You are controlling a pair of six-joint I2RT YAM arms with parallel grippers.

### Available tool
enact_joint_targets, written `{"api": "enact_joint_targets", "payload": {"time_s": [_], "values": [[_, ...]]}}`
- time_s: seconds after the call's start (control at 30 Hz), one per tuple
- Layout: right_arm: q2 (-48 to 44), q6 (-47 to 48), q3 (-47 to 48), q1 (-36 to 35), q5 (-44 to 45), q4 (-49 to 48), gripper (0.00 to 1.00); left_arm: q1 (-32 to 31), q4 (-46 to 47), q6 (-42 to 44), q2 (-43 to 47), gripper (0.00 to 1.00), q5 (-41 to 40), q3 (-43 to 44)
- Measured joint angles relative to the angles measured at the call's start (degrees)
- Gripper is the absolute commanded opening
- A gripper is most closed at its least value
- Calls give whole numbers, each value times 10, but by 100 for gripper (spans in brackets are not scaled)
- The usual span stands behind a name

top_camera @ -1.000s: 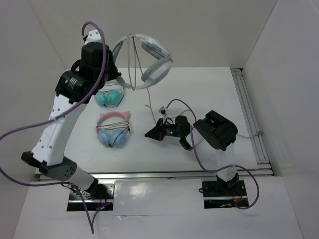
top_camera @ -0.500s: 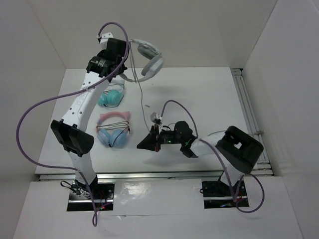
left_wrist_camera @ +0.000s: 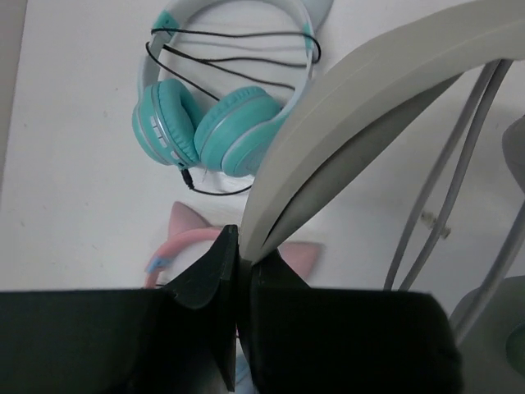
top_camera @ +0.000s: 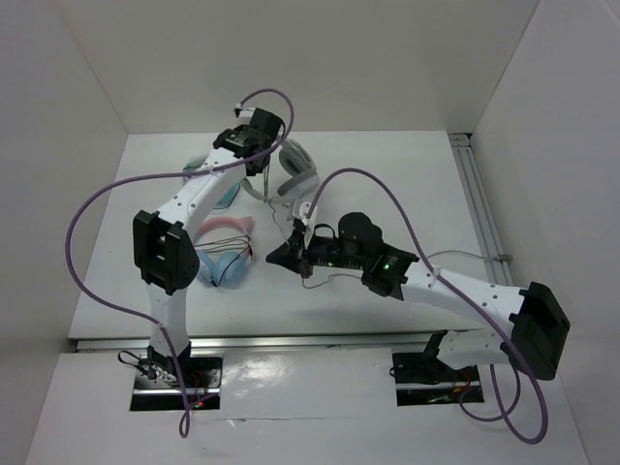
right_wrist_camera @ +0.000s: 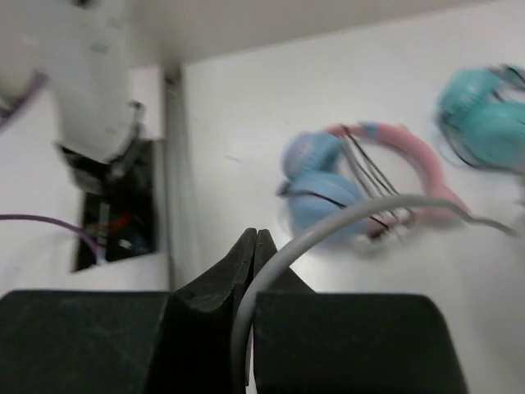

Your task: Wrap the headphones

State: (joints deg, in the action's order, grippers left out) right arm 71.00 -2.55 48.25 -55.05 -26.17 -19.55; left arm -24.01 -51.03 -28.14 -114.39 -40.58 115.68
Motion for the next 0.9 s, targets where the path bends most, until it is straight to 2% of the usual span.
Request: {"api": "enact_joint_targets", "payload": {"time_s": [0.13, 0.2, 0.3, 0.43, 0.57, 0.7, 0.9], "values": [[0, 77, 59, 11, 123, 147, 0, -23, 16, 59, 11, 0, 8, -82], [0, 101, 91, 16, 192, 190, 0, -28, 18, 87, 19, 0, 16, -128], [0, 131, 124, 24, 297, 236, 0, -27, 4, 118, 21, 0, 27, -163], [-4, 162, 144, 41, 404, 257, 0, -36, 8, 138, 30, 0, 35, -167], [-4, 179, 169, 63, 464, 271, 0, -72, 3, 147, 39, 0, 33, -166], [-4, 189, 173, 79, 508, 265, 0, -101, 1, 149, 42, 0, 71, -164], [-4, 193, 172, 164, 508, 249, 0, -110, 10, 171, 103, 0, 152, -181]]}}
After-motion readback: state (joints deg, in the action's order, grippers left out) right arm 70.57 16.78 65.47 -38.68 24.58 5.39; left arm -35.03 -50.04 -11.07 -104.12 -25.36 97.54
